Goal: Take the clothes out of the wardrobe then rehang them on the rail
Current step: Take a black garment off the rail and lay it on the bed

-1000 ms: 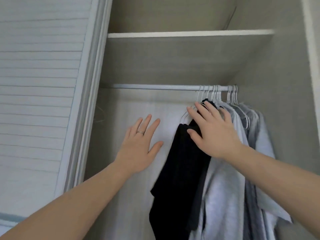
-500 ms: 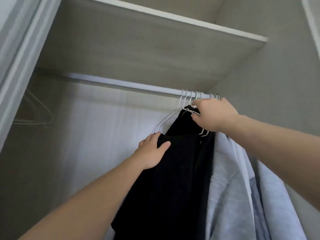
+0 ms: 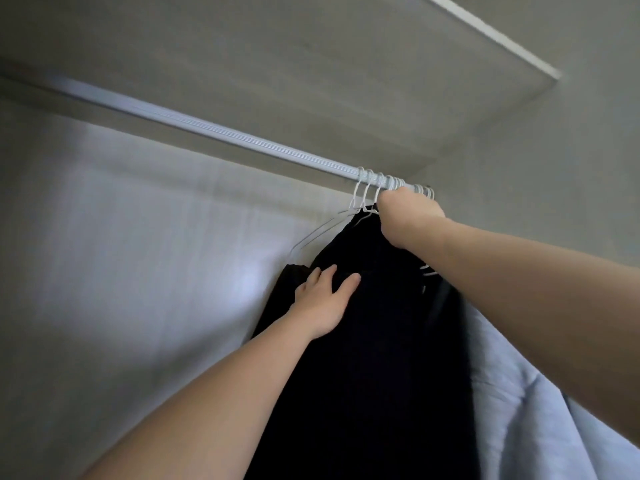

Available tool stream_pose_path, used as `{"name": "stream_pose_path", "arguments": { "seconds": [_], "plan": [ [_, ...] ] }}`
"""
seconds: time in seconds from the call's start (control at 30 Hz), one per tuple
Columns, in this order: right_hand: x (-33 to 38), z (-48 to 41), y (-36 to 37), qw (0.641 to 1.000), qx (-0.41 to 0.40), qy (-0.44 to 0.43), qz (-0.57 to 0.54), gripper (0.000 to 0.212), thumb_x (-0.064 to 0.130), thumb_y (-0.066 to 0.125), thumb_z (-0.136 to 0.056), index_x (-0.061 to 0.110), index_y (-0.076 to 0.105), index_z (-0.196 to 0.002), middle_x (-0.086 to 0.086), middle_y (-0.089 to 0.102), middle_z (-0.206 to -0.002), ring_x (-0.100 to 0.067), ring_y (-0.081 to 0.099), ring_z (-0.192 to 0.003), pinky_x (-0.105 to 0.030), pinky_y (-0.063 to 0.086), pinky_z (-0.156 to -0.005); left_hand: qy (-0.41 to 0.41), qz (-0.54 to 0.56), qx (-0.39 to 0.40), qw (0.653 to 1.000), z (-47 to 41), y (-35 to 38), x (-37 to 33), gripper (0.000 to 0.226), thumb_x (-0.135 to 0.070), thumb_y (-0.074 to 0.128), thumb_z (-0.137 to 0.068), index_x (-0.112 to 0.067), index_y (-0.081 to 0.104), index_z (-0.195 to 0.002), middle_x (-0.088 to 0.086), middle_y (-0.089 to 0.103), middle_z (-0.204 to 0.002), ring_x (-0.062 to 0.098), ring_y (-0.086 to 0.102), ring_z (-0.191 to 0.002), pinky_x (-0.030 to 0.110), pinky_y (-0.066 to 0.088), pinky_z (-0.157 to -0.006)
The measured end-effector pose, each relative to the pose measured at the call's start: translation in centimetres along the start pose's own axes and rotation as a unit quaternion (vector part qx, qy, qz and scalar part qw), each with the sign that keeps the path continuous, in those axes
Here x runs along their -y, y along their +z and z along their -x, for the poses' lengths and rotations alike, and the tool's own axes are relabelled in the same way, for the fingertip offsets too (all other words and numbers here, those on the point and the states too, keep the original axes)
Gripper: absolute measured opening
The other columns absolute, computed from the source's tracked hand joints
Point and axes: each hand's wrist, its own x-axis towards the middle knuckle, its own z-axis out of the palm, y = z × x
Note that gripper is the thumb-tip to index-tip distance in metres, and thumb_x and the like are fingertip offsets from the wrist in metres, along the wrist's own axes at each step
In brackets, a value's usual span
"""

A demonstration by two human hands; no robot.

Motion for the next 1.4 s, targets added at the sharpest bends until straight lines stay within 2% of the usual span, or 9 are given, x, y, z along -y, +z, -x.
{"name": "stream_pose_path", "arguments": {
  "seconds": [0.1,0.2,0.27,0.5,0.6,0.77,0.9,1.13,1.4],
  "plan": [
    [0.3,-0.5,0.4,1.000,0.001,0.021,-0.010,0.023,0.000,0.047,-0.090,0.006,0.057,-0.109,-0.012,0.055,-0.102,-0.036,0.060,-0.095,-0.038,0.041,-0.069,0.007,-0.009,-0.004,1.000,-0.2,0.4,0.1,0.078,-0.076,0.030,-0.091,-0.036,0.018,-0.157,-0.004,0.005,-0.167,0.029,0.002,-0.153,0.052,0.011,-0.122],
    [0.5,-1.0,0.5,0.999,-0.005,0.031,-0.045,0.008,0.002,0.046,-0.089,0.008,0.050,-0.088,-0.008,0.047,-0.086,-0.033,0.052,-0.080,-0.036,0.041,-0.068,0.011,-0.011,-0.006,1.000,-0.4,0.3,0.5,0.077,-0.074,0.031,-0.092,-0.036,0.017,-0.157,-0.005,0.003,-0.167,0.029,0.001,-0.152,0.050,0.011,-0.121],
    [0.5,-1.5,0.5,0.995,-0.002,0.045,-0.086,0.017,0.006,0.048,-0.092,0.008,0.043,-0.076,-0.010,0.050,-0.086,-0.029,0.049,-0.073,-0.033,0.040,-0.065,0.015,-0.011,-0.013,1.000,-0.5,0.2,0.9,0.075,-0.073,0.031,-0.093,-0.036,0.017,-0.157,-0.006,0.002,-0.167,0.028,-0.001,-0.152,0.049,0.011,-0.120],
    [1.2,-1.7,-0.6,0.984,-0.036,0.045,-0.166,0.015,0.013,0.045,-0.097,0.002,0.056,-0.100,-0.016,0.055,-0.103,-0.029,0.042,-0.085,-0.030,0.033,-0.071,0.030,-0.006,-0.047,0.998,-0.5,0.5,1.7,0.074,-0.072,0.028,-0.093,-0.038,0.012,-0.157,-0.006,-0.002,-0.167,0.023,-0.009,-0.152,0.045,0.006,-0.121],
    [1.3,-1.8,-1.5,0.982,-0.037,0.057,-0.176,0.021,0.013,0.046,-0.097,0.000,0.058,-0.109,-0.012,0.051,-0.094,-0.031,0.045,-0.079,-0.030,0.035,-0.067,0.043,-0.009,-0.072,0.996,-0.8,-0.1,1.4,0.073,-0.072,0.027,-0.094,-0.038,0.012,-0.157,-0.006,-0.003,-0.167,0.022,-0.009,-0.152,0.045,0.006,-0.121],
    [0.9,-2.0,-2.8,0.973,-0.041,0.085,-0.212,0.013,0.010,0.047,-0.095,0.003,0.050,-0.084,-0.015,0.049,-0.087,-0.032,0.043,-0.066,-0.031,0.036,-0.064,0.077,-0.018,-0.101,0.992,-0.8,-1.2,0.6,0.072,-0.072,0.027,-0.093,-0.039,0.013,-0.155,-0.006,-0.002,-0.167,0.017,-0.009,-0.152,0.045,0.008,-0.121],
    [0.4,-1.3,-4.0,0.970,-0.047,0.073,-0.229,0.026,0.012,0.047,-0.096,0.004,0.045,-0.071,-0.018,0.051,-0.084,-0.035,0.046,-0.074,-0.032,0.036,-0.065,0.091,-0.036,-0.118,0.988,-0.2,-1.8,-0.5,0.073,-0.072,0.027,-0.093,-0.037,0.013,-0.156,-0.006,-0.002,-0.167,0.016,-0.009,-0.152,0.045,0.008,-0.121],
    [-3.2,5.5,-6.4,0.963,-0.076,0.036,-0.256,0.026,0.016,0.045,-0.095,-0.003,0.063,-0.089,-0.019,0.066,-0.090,-0.040,0.059,-0.087,-0.040,0.051,-0.075,0.122,-0.081,-0.238,0.960,3.5,-2.7,-3.7,0.072,-0.064,0.025,-0.096,-0.032,0.005,-0.157,-0.005,-0.006,-0.166,0.018,-0.010,-0.152,0.044,0.006,-0.123],
    [-11.0,17.0,-12.0,0.967,-0.102,0.009,-0.235,0.023,0.019,0.052,-0.097,0.008,0.066,-0.083,0.004,0.053,-0.057,-0.008,0.048,-0.052,-0.016,0.033,-0.047,0.172,-0.137,-0.296,0.929,8.6,-2.3,-11.6,0.071,-0.054,0.037,-0.099,-0.023,0.011,-0.157,0.004,0.003,-0.167,0.025,-0.002,-0.153,0.046,0.005,-0.123]
  ]
}}
